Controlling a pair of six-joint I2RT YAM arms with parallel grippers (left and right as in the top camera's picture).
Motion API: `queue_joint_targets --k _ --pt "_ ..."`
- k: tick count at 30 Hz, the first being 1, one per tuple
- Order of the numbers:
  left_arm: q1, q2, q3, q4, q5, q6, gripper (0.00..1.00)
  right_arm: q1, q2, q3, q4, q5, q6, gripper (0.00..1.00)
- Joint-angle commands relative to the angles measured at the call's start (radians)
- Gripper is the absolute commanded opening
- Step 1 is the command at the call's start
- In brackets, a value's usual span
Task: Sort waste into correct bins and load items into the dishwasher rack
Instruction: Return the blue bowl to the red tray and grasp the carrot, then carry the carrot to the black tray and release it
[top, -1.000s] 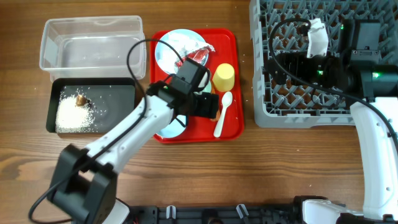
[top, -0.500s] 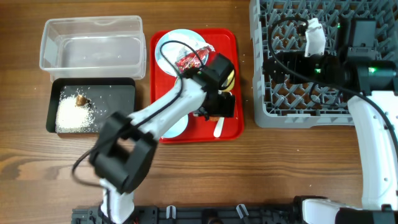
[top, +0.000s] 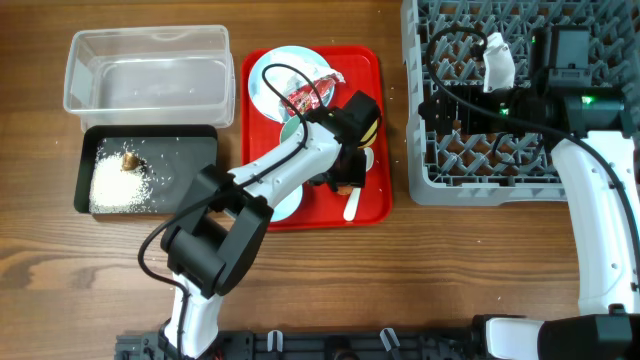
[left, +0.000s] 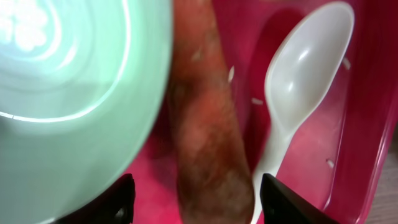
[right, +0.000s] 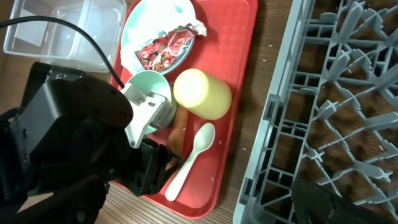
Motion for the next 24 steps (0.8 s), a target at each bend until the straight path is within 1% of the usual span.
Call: queue_joint_targets --k 1,4,5,6,8,9,14,24 --pt "0.012 0.037 0.019 0.018 -0.019 -0.011 0.55 0.004 0.009 0.019 0.0 0.006 -0.013 0.99" --pt "0.024 0.038 0.019 0.021 -0.001 -0.011 0.36 0.004 0.009 0.019 -0.002 0.006 -0.014 0.99" --pt "0.024 0.038 0.019 0.021 -0.001 -0.011 0.32 0.004 0.009 0.019 -0.002 0.006 -0.013 0.99" --pt "0.024 0.038 0.019 0.02 -0.001 -0.011 0.3 0.004 0.009 0.019 -0.002 0.006 -0.013 0.99" --pt "0.024 0.038 0.019 0.019 -0.001 -0.011 0.22 0.004 0.009 0.019 -0.003 0.006 -0.013 0.99" --pt "0.024 0.037 0.021 0.014 0.002 -0.011 0.2 0.004 0.009 0.019 -0.003 0.006 -0.014 0.99" --pt "0.028 0.023 0.089 -0.081 0.002 -0.01 0.14 0.004 0.009 0.019 -0.001 0.006 -0.014 0.99" --pt "0.029 -0.1 0.299 -0.27 -0.004 0.066 0.15 0.004 0.009 0.019 0.003 0.006 -0.013 0.99"
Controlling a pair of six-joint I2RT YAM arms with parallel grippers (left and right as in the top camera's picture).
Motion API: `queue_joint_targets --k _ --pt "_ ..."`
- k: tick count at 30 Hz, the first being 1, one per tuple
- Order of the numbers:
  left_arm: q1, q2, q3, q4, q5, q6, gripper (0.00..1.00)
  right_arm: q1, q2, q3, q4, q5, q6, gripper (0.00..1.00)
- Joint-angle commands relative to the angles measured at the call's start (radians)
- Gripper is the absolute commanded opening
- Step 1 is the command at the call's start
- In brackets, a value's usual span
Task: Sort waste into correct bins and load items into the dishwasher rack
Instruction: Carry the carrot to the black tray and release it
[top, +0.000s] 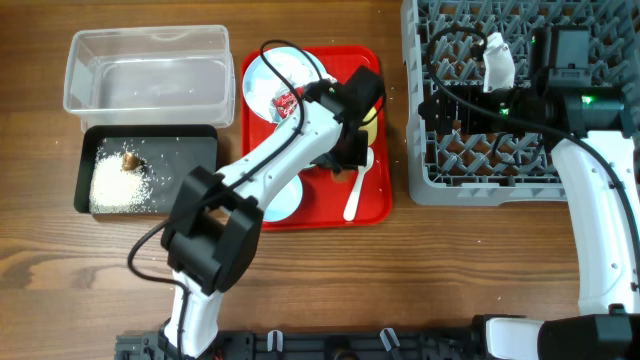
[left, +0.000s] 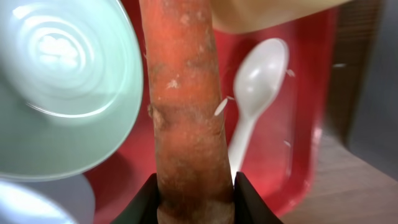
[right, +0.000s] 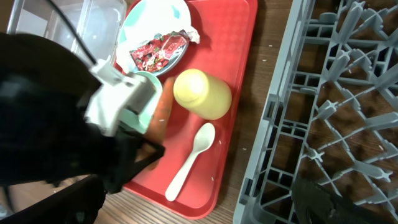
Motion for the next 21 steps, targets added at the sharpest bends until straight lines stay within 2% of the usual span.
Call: queue_joint_targets --k 1,7,14,21 --pt "0.016 -0.116 0.078 -0.047 -0.011 0.041 0.15 0.004 0.009 0.019 0.002 0.006 -0.014 0.99" --pt "0.15 -0.241 0.081 -0.154 -0.026 0.041 0.15 0.004 0.009 0.019 0.001 0.005 -0.013 0.99" --pt "0.468 -0.273 0.066 -0.384 -0.206 0.04 0.15 0.004 0.009 0.019 0.001 0.005 -0.013 0.99" --pt "0.731 -0.272 -0.039 -0.403 -0.234 0.04 0.1 0.004 0.009 0.019 -0.001 0.006 -0.013 1.0"
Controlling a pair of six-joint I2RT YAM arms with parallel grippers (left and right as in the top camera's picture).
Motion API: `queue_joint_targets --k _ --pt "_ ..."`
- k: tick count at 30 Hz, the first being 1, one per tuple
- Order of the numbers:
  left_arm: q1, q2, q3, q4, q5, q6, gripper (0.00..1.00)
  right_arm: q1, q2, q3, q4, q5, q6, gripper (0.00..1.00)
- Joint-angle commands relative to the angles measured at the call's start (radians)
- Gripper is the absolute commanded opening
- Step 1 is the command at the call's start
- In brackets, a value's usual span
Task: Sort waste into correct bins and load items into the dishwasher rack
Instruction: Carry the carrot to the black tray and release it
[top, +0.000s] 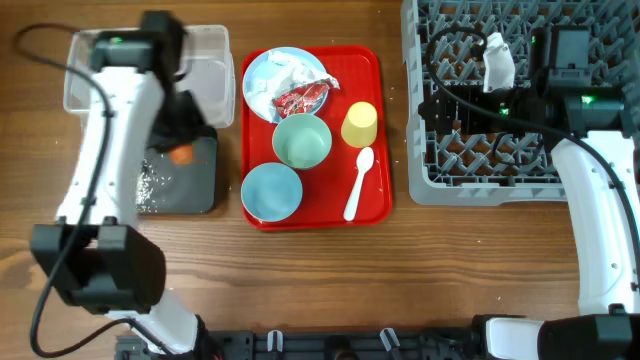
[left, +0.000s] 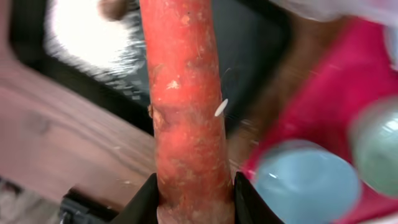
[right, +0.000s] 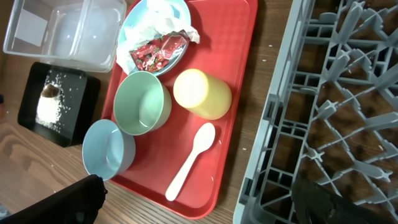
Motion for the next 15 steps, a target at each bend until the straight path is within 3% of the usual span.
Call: queue_joint_targets --k 1,8,12,15 --pt "0.115 -0.019 -0.091 0.01 -0.034 0.007 0.09 0.004 0.009 0.019 0.0 0.005 -0.013 1.0" --pt "0.211 -0.019 -0.355 0.15 -0.01 0.0 0.09 0.004 0.009 0.019 0.003 0.006 -0.013 1.0" --pt "0.211 -0.018 -0.458 0.319 0.004 -0.004 0.2 0.004 0.009 0.019 0.003 0.005 -0.011 0.99" --pt "0.211 -0.016 -0.497 0.403 0.012 -0.026 0.34 0.004 0.009 0.019 0.003 0.006 -0.011 1.0"
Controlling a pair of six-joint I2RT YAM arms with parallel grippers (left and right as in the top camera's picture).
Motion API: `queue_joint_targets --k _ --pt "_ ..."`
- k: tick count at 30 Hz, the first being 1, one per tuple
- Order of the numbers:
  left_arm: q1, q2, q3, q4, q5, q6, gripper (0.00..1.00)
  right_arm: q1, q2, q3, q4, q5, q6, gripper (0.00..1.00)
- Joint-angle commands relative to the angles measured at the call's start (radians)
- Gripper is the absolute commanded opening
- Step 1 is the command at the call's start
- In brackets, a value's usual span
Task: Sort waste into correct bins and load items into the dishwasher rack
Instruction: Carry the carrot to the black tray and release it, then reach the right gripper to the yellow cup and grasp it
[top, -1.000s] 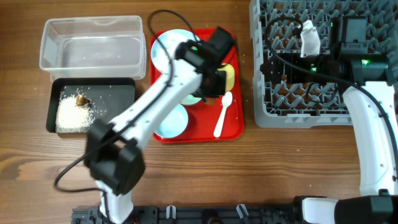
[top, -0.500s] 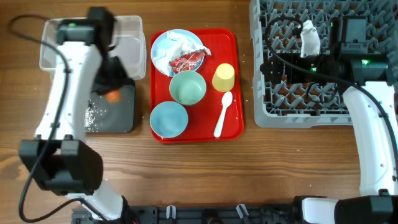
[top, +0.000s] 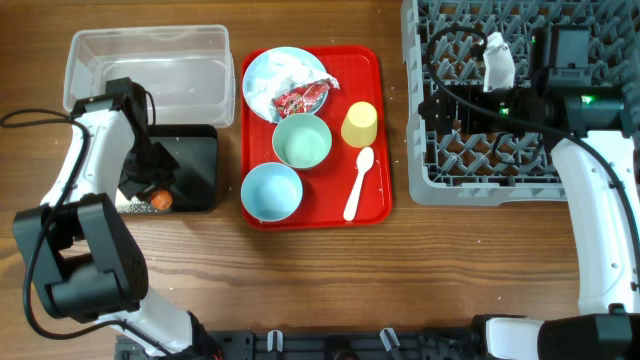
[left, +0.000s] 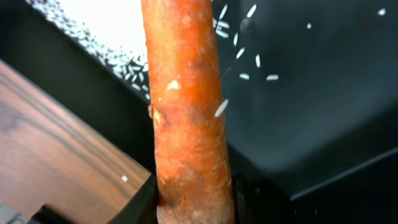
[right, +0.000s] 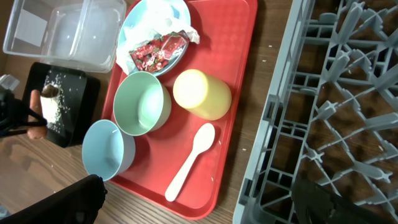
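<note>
My left gripper (left: 193, 205) is shut on an orange carrot (left: 186, 112), held low over the black bin (top: 190, 160), near its front edge. In the overhead view the carrot's tip (top: 160, 200) shows by the bin's front rim. White rice (left: 124, 18) lies in the bin behind the carrot. On the red tray (top: 380, 205) stand a green bowl (top: 302, 140), a blue bowl (top: 271, 190), a yellow cup (top: 360, 125), a white spoon (top: 357, 185) and a plate with wrappers (top: 285, 80). My right gripper (right: 193, 205) hangs open and empty beside the grey dishwasher rack (top: 500, 185).
A clear plastic bin (top: 150, 65) stands behind the black bin. Bare wooden table (top: 400, 270) stretches along the front. The rack's upright tines (right: 336, 93) fill the right side.
My left gripper, still holding the carrot, has shifted from the black bin's back right part to its front left and sits lower. The right arm has not moved.
My left gripper stood open around the carrot lying on the red tray between the green bowl and the spoon. Then it was shut on the carrot above the tray. After that it held the carrot over the black bin, and now low inside it.
</note>
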Motion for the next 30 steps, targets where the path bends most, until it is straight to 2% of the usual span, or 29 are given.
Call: queue_joint_targets --k 1,4,7,12,16,19,22,30 --pt "0.002 -0.011 -0.04 0.064 0.038 -0.023 0.5 0.004 0.008 0.019 0.007 0.005 -0.011 1.0" --pt "0.001 -0.011 -0.04 0.07 0.058 -0.022 0.66 0.005 0.008 0.019 0.031 -0.014 -0.011 1.0" --pt "0.001 -0.013 -0.039 0.069 0.057 -0.022 0.75 0.011 0.008 0.019 0.073 -0.058 -0.01 1.0" --pt "0.001 -0.053 0.019 0.043 0.057 -0.018 0.76 0.11 0.008 0.019 0.238 -0.021 0.053 1.0" --pt "0.001 -0.166 0.113 -0.006 0.066 -0.018 0.77 0.286 0.024 0.02 0.378 0.192 0.128 1.0" --pt "0.001 -0.257 0.116 0.022 0.169 -0.018 0.8 0.381 0.072 0.021 0.438 0.268 0.152 1.0" --pt "0.001 -0.312 0.116 0.043 0.204 -0.018 0.81 0.432 0.176 0.021 0.445 0.327 0.199 1.0" --pt "0.001 -0.303 0.114 0.044 0.203 -0.018 0.84 0.435 0.412 0.021 0.365 0.46 0.253 1.0"
